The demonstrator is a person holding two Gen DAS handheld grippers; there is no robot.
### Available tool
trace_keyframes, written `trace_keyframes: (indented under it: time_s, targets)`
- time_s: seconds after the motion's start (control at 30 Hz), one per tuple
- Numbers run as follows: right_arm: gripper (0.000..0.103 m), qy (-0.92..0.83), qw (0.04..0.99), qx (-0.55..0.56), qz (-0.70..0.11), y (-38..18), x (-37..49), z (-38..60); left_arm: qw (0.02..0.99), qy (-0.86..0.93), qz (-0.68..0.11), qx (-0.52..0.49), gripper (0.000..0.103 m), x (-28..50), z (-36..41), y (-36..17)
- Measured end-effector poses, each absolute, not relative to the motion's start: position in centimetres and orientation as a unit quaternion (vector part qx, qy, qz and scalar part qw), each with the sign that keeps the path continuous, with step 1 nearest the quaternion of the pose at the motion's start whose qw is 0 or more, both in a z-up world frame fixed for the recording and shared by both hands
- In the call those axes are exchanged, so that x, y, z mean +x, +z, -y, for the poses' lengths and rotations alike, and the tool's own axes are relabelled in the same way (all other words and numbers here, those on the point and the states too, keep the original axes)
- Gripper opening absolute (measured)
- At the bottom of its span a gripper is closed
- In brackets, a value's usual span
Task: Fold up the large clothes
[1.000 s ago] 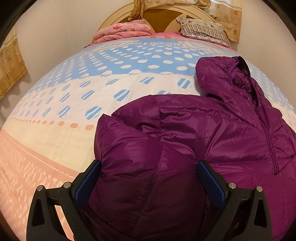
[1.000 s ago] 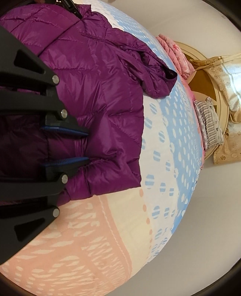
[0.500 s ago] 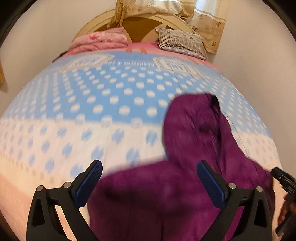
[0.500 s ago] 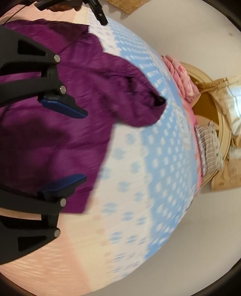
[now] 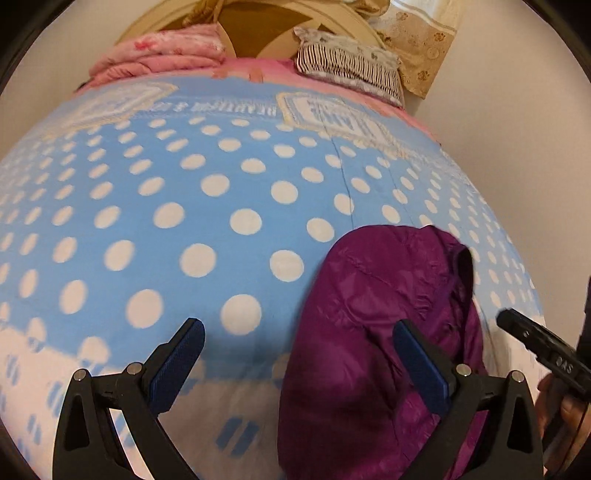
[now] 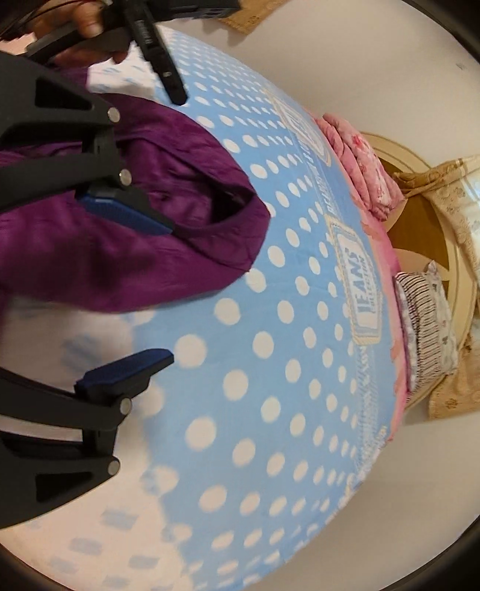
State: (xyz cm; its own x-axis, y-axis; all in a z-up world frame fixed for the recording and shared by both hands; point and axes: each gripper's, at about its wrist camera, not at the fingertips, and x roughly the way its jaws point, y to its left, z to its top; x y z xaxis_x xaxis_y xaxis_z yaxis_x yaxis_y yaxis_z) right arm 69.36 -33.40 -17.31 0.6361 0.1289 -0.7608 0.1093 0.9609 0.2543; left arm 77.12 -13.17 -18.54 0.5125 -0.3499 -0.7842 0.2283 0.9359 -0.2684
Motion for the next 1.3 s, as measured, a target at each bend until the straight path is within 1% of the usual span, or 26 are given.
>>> trace_keyframes:
  time_s: [0.07,0.1,0.13,0.17,0.2,0.23,0.27,0.3,0.33,0.4,0.63,0.8,0.9,1.03,1.23,1.3]
  targets:
    - [0.067,0.0,0.888,0.142,-0.438,-18.3,70.4,33.4,0.863,-0.168,-0.472,-0.068,0.1,77.7,13.3,-19.9]
    - [0.067,0.005,0.884,0.142,-0.446,-19.2,71.0,33.2,0.859,-0.169,-0.478,-0.072,0.091,78.1,13.4,-20.6]
    - [0.067,0.01,0.879,0.138,-0.455,-19.9,71.4,33.0,0.856,-0.173,-0.481,-0.078,0.088,78.3,13.4,-21.2]
    - [0.066,0.012,0.876,0.133,-0.464,-20.4,71.7,32.9,0.863,-0.174,-0.469,-0.074,0.088,78.2,13.4,-21.4]
    - [0.056,0.005,0.882,0.111,-0.458,-20.6,71.7,32.4,0.868,-0.181,-0.457,-0.067,0.076,78.0,13.6,-21.3]
    - [0.043,0.01,0.884,0.104,-0.456,-20.5,71.8,32.2,0.869,-0.194,-0.451,-0.057,0.061,77.8,14.0,-21.2]
    - [0.014,0.017,0.884,0.105,-0.456,-20.5,71.8,32.2,0.863,-0.216,-0.455,-0.049,0.029,77.7,14.6,-21.2]
    - [0.011,0.02,0.883,0.102,-0.458,-20.4,71.6,32.2,0.857,-0.228,-0.459,-0.045,0.008,77.7,14.8,-21.3]
    - [0.01,0.022,0.883,0.097,-0.459,-20.2,71.4,32.1,0.854,-0.238,-0.461,-0.04,0.004,77.4,15.1,-21.2]
    - [0.007,0.025,0.887,0.085,-0.452,-19.5,70.4,31.8,0.864,-0.246,-0.438,-0.025,0.002,76.5,15.4,-20.1]
    - [0.007,0.039,0.916,0.07,-0.393,-14.8,65.5,31.2,0.878,-0.276,-0.39,-0.034,0.002,73.1,13.9,-14.9]
    - [0.007,0.058,0.937,0.043,-0.342,-11.3,59.3,29.2,0.886,-0.308,-0.346,-0.026,0.002,68.2,12.8,-11.3]
    - [0.007,0.061,0.945,0.024,-0.32,-10.5,56.4,28.1,0.893,-0.323,-0.311,-0.02,0.002,64.7,12.2,-10.2]
    - [0.007,0.068,0.947,0.015,-0.314,-11.2,53.2,27.0,0.902,-0.333,-0.274,0.028,0.002,59.6,12.1,-10.5]
    - [0.007,0.076,0.94,-0.004,-0.332,-13.2,47.9,26.5,0.896,-0.339,-0.274,0.087,0.002,52.5,11.1,-13.5]
    - [0.008,0.087,0.93,-0.025,-0.356,-14.2,46.7,26.2,0.893,-0.334,-0.284,0.107,0.003,50.7,10.6,-14.6]
